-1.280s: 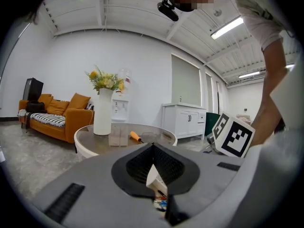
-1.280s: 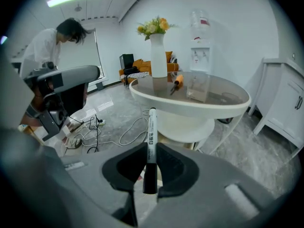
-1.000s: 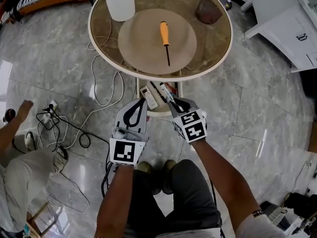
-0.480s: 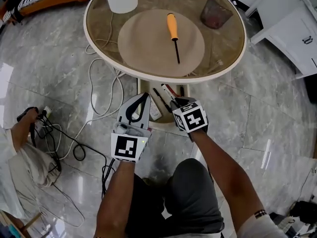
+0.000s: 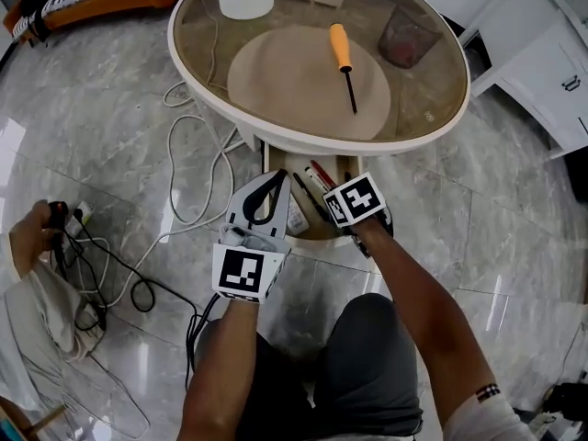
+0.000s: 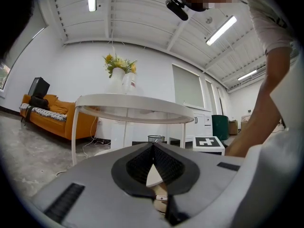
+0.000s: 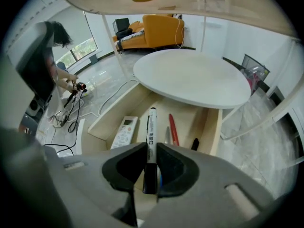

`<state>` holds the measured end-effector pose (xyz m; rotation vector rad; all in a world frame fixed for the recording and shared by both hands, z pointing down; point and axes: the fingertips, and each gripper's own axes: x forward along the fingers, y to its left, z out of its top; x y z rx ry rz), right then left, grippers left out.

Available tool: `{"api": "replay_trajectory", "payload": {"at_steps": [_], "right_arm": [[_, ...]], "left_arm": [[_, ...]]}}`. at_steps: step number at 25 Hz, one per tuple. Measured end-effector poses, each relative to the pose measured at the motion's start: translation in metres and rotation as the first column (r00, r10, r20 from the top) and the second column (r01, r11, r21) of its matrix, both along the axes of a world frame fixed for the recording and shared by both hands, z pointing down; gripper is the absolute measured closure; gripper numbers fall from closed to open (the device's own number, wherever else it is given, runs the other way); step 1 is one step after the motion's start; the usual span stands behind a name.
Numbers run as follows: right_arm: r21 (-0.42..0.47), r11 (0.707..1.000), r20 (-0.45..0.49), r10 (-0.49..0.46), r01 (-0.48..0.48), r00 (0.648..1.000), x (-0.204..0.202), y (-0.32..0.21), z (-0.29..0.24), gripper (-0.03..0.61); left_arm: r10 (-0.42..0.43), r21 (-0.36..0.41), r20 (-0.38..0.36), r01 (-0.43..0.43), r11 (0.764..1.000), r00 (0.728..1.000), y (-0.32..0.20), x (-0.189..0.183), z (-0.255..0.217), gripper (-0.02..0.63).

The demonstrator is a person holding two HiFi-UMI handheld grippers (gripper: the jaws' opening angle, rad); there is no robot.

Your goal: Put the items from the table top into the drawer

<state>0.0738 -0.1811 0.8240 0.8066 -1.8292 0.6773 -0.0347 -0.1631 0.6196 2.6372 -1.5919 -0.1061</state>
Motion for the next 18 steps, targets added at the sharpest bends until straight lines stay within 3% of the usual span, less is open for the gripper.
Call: {"api": "replay_trajectory", "payload": {"at_steps": [6, 13, 18], "right_arm": [[-0.125, 0.992, -0.05, -0.003, -0.003, 0.999, 0.002, 0.002, 0.028, 0.514], [-0.144, 0.989, -0.134, -0.05, 0.03, 0.99, 0.002, -0.009, 0.047, 0.514], [-0.197, 0.98, -0.147, -0.061, 0.031, 0.987, -0.004, 0.001, 0.057, 0.512]], "left_arm": [[-0.006, 0.017, -0.011, 0.006, 1.0, 1.0, 0.006, -0.007, -0.005, 0.612], [0.02, 0.027, 0.005, -0.02, 0.999, 1.0, 0.012, -0.005, -0.013, 0.614], [-0.011, 0.048, -0.007, 0.012, 0.999, 1.0, 0.008, -0.018, -0.009, 0.614]]}}
